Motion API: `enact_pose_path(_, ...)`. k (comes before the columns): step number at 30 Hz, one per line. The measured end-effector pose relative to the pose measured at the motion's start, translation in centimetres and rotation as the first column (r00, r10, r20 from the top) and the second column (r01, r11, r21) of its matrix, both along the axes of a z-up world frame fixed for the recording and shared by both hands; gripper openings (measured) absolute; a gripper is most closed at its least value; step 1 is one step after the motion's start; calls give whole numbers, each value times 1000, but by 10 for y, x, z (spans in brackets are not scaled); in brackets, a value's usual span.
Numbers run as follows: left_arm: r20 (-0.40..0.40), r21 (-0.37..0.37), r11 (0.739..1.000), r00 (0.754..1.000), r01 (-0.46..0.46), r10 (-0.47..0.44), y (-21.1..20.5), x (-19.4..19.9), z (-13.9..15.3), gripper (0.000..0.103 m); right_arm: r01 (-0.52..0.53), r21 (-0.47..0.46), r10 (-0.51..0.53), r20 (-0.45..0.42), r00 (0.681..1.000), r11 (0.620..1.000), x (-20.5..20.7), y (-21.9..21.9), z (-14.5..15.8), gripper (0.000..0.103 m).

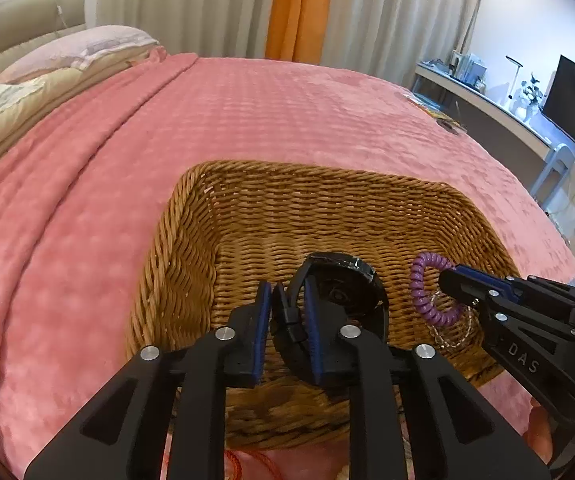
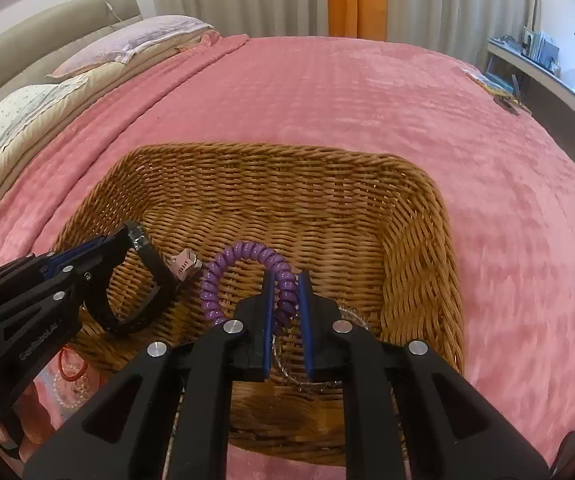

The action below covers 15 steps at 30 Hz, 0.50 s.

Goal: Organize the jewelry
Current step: 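Carry the watch and purple bracelet into the basket and open both tools, then grasp the silver charm cluster with the left tool while the right tool grasps the cream coil bracelet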

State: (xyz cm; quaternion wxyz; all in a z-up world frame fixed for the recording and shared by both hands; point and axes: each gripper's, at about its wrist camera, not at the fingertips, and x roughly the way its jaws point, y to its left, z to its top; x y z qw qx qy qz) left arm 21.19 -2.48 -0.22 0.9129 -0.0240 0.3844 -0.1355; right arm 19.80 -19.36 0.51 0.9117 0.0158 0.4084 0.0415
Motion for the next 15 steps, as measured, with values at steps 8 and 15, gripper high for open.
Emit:
enact_pose_path(8,39,-53,998,999,38,-36,10,-30,21,54,13,66,-17,46,999,998,-34,-16,19,42)
enact_pose_path(15,122,-129,989,991,67,-51,34,-87,53,69,-33,93,21,121,992,995,-90,-11,45,53)
